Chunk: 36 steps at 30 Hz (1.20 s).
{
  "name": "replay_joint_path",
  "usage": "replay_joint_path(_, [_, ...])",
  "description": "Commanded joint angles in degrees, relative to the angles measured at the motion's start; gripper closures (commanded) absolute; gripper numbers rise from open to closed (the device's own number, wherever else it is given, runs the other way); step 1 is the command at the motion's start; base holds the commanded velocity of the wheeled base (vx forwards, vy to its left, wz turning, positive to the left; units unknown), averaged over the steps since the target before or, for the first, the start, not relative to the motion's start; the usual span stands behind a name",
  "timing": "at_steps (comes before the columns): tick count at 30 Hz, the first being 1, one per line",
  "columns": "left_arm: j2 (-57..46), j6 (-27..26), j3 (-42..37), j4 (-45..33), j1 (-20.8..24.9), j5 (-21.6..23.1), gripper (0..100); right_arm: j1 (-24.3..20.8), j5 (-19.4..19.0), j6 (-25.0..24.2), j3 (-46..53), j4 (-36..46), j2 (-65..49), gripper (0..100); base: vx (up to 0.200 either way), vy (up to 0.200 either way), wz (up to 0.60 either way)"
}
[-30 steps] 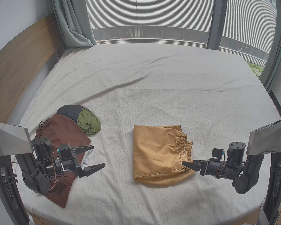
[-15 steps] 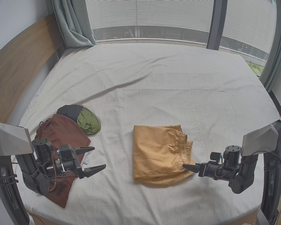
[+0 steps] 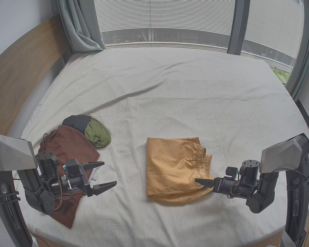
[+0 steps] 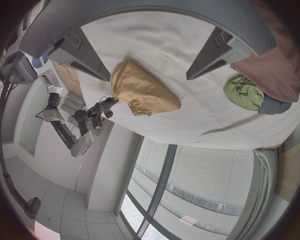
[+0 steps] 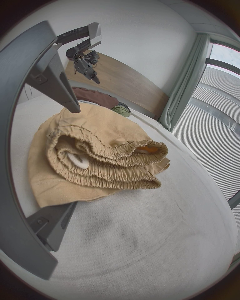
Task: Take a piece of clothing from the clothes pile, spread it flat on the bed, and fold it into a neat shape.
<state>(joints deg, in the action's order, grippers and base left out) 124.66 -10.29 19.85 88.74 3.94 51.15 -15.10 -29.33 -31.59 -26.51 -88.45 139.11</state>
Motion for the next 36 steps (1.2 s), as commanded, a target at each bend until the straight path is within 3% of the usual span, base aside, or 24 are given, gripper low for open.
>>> replay_joint_path(1, [0.06, -0.08, 0.02, 0.03, -0.07, 0.0, 0, -1.42, 0.06, -1.55, -1.35, -0.05, -0.15, 0, 0.0, 0.0, 0.0])
replay_joint_path(4, [0.06, -0.17, 0.02, 0.03, 0.02, 0.0, 0, -3.0, 0.85, -4.8, -2.23, -0.14, 0.11, 0, 0.0, 0.0, 0.0])
replay_joint_path(9, [-0.12, -0.17, 0.02, 0.03, -0.07, 0.0, 0, -4.58, 5.42, -5.94, -4.51, -0.05, 0.9, 0, 0.0, 0.0, 0.0])
replay_joint_path(17, [-0.03, -0.52, -0.25, 0.03, 0.02, 0.0, 0, -4.85, 5.69, -5.94, -4.51, -0.14, 1.61, 0, 0.0, 0.0, 0.0])
replay_joint_path(18, [-0.03, -0.61, -0.33, 0.03, 0.02, 0.0, 0, -4.76, 5.69, -5.94, -4.51, -0.14, 1.61, 100, 0.0, 0.0, 0.0])
replay_joint_path(36, [0.06, -0.61, -0.33, 0.03, 0.02, 0.0, 0, -5.64, 5.78, -7.17, -4.25, -0.14, 1.52, 100, 0.0, 0.0, 0.0])
